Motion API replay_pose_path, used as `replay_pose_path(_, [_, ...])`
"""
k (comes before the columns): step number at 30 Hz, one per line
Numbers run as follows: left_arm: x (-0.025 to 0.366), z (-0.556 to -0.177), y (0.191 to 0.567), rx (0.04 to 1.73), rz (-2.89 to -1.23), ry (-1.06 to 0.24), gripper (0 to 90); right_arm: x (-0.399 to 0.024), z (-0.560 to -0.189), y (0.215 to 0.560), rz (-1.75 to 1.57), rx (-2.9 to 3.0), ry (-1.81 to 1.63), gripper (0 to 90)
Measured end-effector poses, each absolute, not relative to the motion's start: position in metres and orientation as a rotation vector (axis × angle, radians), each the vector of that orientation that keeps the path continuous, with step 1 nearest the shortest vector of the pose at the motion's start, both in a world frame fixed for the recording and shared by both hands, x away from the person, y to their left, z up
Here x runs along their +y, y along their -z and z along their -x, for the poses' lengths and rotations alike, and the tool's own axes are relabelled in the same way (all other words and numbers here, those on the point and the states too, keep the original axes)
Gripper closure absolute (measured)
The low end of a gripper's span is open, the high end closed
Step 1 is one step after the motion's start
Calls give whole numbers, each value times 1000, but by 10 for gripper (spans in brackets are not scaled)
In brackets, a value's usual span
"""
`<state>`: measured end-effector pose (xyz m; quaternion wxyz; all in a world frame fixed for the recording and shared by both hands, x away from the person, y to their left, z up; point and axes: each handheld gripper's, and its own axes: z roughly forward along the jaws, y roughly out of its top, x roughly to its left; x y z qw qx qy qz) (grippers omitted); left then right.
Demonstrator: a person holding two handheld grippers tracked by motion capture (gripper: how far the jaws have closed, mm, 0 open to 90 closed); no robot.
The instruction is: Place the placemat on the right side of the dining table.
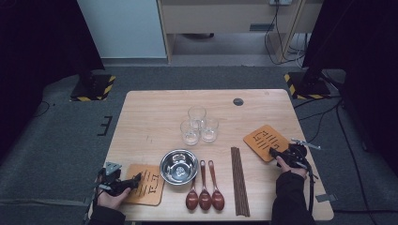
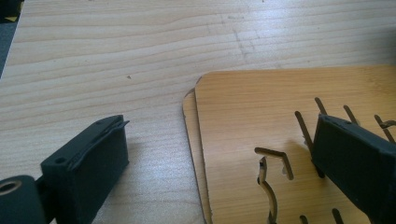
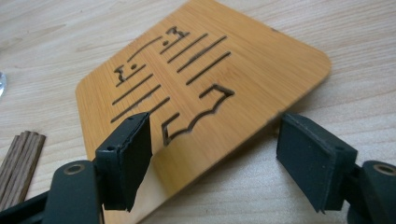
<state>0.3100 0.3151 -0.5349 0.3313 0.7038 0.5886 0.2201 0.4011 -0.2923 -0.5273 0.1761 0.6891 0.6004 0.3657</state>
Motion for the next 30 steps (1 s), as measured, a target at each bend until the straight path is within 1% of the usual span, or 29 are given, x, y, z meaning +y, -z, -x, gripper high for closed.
replay_pose_path(8, [315, -310, 535, 1538, -1840, -576, 28, -291, -401, 526, -1936, 1695, -1049, 271])
replay_pose_path(17, [315, -310, 535, 1538, -1840, -575, 28, -289, -405, 521, -1818, 1739, -1068, 265])
replay_pose_path(20, [315, -310, 535, 1538, -1840, -575, 28, -288, -407, 520, -1754, 1755, -1063, 285])
replay_pose_path(25, [315, -310, 535, 1538, -1840, -575, 28, -290, -409, 520, -1748, 1739, -1111, 305])
replay_pose_path(30, [315, -310, 535, 1538, -1840, -575, 28, -289, -414, 512, -1688, 1777, -1088, 294])
